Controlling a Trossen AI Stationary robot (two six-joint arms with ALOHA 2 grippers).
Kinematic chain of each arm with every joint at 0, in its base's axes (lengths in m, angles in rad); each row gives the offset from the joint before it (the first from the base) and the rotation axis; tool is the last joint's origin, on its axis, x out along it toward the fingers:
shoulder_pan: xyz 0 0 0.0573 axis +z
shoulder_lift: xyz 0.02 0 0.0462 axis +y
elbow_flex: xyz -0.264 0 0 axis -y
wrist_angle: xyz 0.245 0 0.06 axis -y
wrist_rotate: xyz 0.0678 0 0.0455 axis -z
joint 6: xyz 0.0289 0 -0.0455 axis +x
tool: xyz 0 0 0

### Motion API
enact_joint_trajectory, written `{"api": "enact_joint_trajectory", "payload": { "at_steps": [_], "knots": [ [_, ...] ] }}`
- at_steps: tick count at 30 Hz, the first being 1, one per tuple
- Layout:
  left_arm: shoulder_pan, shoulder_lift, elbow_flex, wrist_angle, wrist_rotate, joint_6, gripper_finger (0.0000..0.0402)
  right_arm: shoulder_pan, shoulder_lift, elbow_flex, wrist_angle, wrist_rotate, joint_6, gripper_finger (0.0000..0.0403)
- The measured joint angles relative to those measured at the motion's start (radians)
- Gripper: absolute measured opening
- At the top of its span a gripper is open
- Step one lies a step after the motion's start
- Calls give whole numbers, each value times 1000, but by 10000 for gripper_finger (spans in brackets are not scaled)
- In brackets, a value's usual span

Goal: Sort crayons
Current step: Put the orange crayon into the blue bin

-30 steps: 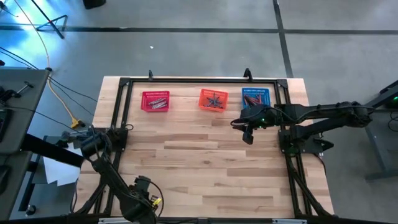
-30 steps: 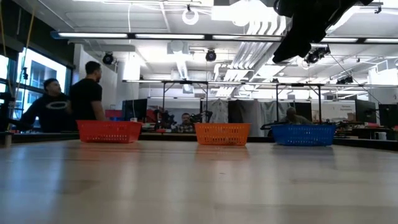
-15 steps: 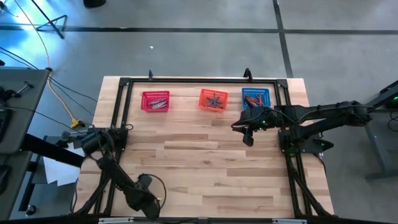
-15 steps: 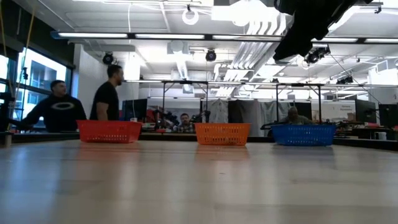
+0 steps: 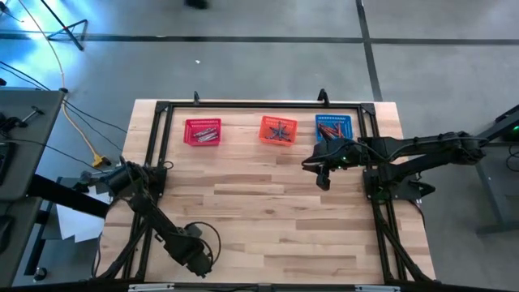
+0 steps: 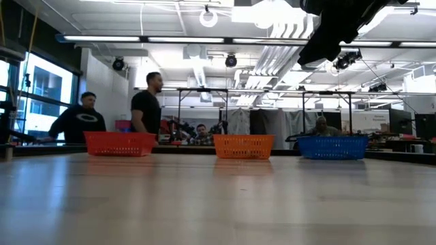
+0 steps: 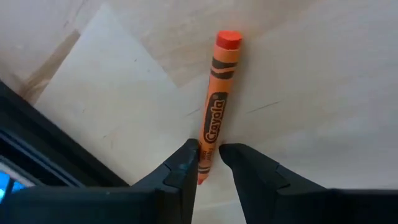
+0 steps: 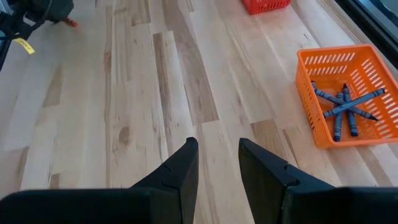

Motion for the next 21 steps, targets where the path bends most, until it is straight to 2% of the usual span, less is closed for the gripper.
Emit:
{"api": "enact_joint_trajectory", "payload": {
  "at_steps": [3, 5, 8, 12, 16, 18, 21],
  "knots": [
    [8, -35, -2, 11, -17, 12, 83, 0, 0, 0, 0, 0, -2, 107],
    [9, -65, -4, 26, -73, 9, 75, 0, 0, 0, 0, 0, -3, 107],
    [14, -109, -3, 49, -197, -42, 65, 0, 0, 0, 0, 0, -3, 107],
    [26, -172, -2, 93, -418, -89, 52, 0, 0, 0, 1, 0, -3, 107],
    [68, -213, -1, 165, -602, -32, 38, 0, 0, 0, 0, 0, -3, 107],
    [92, -225, -1, 191, -635, 26, 31, 0, 0, 0, 0, 0, -3, 107],
    [128, -237, 0, 202, -616, 97, 22, 0, 0, 0, -1, 0, 5, 107]
  ]
}}
